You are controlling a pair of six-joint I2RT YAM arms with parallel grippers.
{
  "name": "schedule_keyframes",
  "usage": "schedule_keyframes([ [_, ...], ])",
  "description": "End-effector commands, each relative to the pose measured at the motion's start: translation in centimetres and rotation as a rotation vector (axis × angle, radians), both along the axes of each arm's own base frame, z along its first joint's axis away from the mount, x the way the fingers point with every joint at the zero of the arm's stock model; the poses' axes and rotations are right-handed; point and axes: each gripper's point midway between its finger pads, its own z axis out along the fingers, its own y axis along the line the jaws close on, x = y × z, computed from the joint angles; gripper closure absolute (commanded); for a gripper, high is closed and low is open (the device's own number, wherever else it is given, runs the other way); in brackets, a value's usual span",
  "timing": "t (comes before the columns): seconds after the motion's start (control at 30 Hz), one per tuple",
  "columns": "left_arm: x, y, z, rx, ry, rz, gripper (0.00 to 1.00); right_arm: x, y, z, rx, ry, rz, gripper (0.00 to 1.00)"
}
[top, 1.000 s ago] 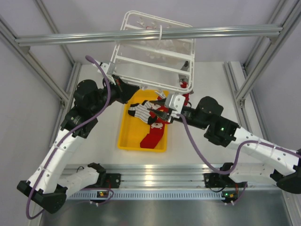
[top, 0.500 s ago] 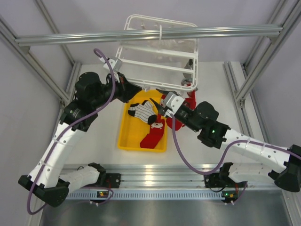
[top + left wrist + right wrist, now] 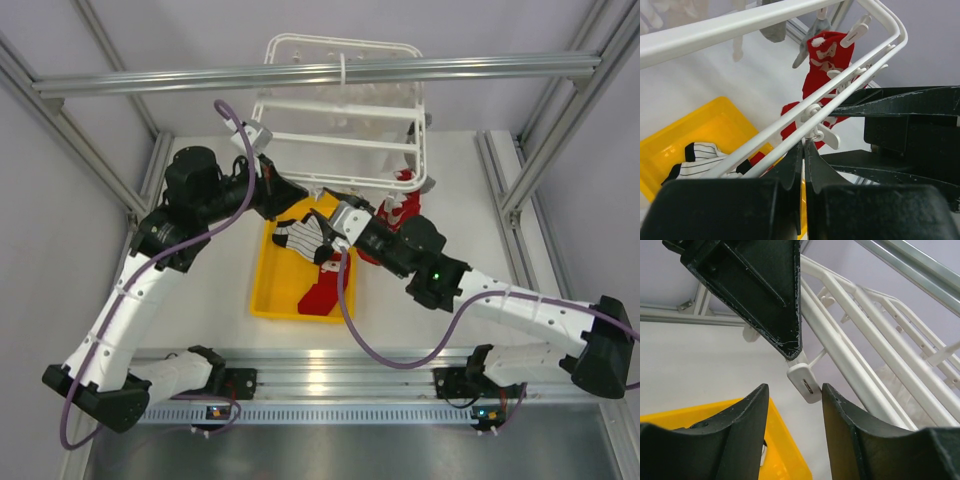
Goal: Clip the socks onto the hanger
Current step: Open the clamp at the hanger.
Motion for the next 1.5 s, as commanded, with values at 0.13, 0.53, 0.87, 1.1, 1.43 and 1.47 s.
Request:
schedule_keyframes([
  [0.13,-2.0,-1.5,0.7,0.006,-0.005,-0.164,1.00,1.6,-0.5,1.1,0.020,-0.052,-0.036,0.55],
  [0.53,-1.6,-1.2,1.9,-0.085,-0.006,-0.094,0.77,1.1,-0.4,2.2,0.032,-0.018,0.017,0.91],
  [0.87,-2.2,0.3,2.9,-0.160,-0.044,-0.001,0.46,-0.1,0.9,2.3,0.050,0.165,0.108,1.00],
  [1.1,-0.9,0.6,3.5,-0.196,-0.056,0.067,0.43,0.0,1.6,2.5,0.036,0.247,0.120,1.00],
  [1.43,0.1,0.6,3.5,-0.216,-0.048,0.103,0.42,0.2,2.0,2.7,0.027,0.274,0.118,1.00],
  [1.47,0.3,0.5,3.4,-0.212,-0.042,0.104,0.42,0.1,2.0,2.7,0.022,0.276,0.118,1.00],
])
